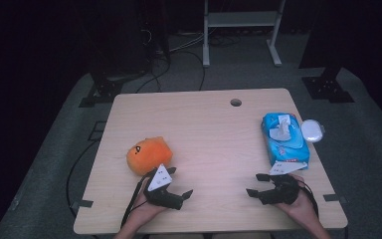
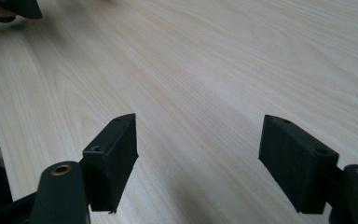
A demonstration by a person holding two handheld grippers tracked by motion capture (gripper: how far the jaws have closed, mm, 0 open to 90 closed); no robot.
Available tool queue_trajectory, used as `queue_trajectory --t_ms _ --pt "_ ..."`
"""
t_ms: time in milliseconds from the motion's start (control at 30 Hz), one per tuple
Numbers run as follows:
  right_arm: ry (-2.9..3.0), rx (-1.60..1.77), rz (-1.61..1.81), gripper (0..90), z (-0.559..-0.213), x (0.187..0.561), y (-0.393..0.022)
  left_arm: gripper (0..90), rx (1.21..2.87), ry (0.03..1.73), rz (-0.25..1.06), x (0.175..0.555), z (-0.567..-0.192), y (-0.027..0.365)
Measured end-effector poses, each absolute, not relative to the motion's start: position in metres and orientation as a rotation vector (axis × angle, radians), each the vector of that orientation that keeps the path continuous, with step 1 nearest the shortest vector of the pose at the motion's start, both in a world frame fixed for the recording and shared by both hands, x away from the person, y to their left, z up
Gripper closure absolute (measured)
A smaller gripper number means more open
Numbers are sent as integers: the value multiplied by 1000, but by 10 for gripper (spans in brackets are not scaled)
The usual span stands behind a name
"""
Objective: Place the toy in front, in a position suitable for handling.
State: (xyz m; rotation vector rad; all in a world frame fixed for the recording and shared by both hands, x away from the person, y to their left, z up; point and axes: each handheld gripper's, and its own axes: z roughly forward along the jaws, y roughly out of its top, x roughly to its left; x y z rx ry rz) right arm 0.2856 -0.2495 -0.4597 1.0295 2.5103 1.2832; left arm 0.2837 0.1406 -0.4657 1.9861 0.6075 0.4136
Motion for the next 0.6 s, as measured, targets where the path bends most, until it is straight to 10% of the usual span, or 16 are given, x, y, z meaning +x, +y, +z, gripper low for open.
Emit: queue_trajectory --t_ms 600 --pt "2514 1027 1278 266 -460 285 -250 54 1980 541 400 282 -442 141"
